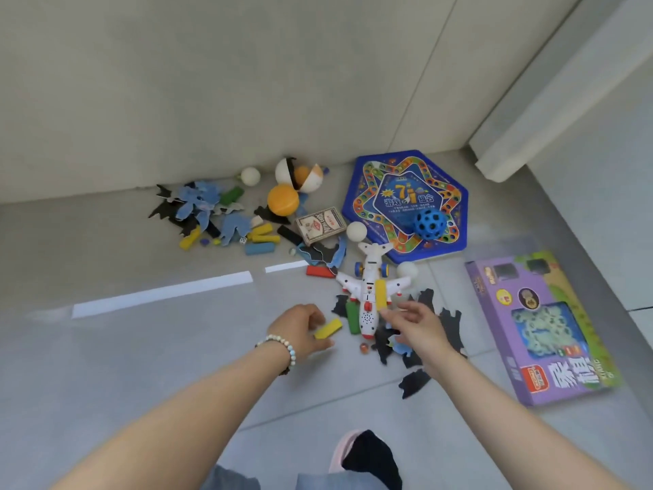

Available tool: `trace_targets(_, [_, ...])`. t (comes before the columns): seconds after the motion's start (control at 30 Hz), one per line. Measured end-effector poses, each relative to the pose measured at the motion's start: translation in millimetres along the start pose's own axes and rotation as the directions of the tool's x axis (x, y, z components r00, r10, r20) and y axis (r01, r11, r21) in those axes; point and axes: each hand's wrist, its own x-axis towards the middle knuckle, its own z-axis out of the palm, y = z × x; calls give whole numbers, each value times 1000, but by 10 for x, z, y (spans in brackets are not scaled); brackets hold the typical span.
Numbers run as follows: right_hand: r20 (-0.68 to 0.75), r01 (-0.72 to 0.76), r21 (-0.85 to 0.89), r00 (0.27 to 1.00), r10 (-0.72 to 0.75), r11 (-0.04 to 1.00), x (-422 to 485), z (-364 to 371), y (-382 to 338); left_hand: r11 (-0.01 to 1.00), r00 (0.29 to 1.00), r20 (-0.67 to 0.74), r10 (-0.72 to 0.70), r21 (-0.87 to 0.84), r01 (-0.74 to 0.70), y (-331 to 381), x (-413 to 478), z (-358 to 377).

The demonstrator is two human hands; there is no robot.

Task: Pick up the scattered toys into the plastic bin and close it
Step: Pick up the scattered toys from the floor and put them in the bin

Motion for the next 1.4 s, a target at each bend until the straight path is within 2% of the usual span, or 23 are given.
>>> trace_targets(0.13, [-78,16,47,997,-12,999,74,146,-13,999,996,-83,-17,42,21,58,75,45])
trace_targets(0.2, [-106,6,86,994,3,996,115,206,-64,999,995,-101,-25,-51,20,77,118,19])
trace_targets(0.27, [-121,-11,123,992,26,992,162,253,-110,971,993,-99,-58,-235,33,93,154,-24])
trace_targets(0.37, [-135,-64,134,987,82,989,245,310,-164,882,987,-94,-133,-466,75,118,192,-85])
trace_targets(0.47, [-123,-93,210,985,121,973,299,352,-193,740,982,-38,-183,-663,113,158,175,-122])
trace_targets(0.7, [-95,-84,223,990,108,971,194,295,-252,531,969,47,-243,-829,173,172,-67,-454])
trace_targets(0.8, [-24,-44,267,998,53,963,-56,249,-559,452,971,24,-236,-882,132,83,-335,-830])
trace_targets(0.9, [70,32,285,996,-54,958,-436,234,-1036,427,973,-50,-225,-903,52,-28,-714,-1255])
trace_targets(1.07, [243,142,235,949,-200,961,-1372,517,-1922,332,956,-194,-219,-936,-114,-277,-1558,-1945])
trace_targets(1.2, [410,242,146,867,-282,959,-2175,1214,-2386,228,931,-278,-235,-947,-225,-640,-2325,-2438])
trace_targets(1.33, [594,324,11,759,-267,946,-2909,2251,-2418,73,922,-309,-234,-951,-300,-1264,-3064,-2718])
trace_targets(1.4, [659,323,-9,714,-237,946,-3252,2816,-2312,100,874,-352,-334,-936,-339,-1653,-3402,-2772])
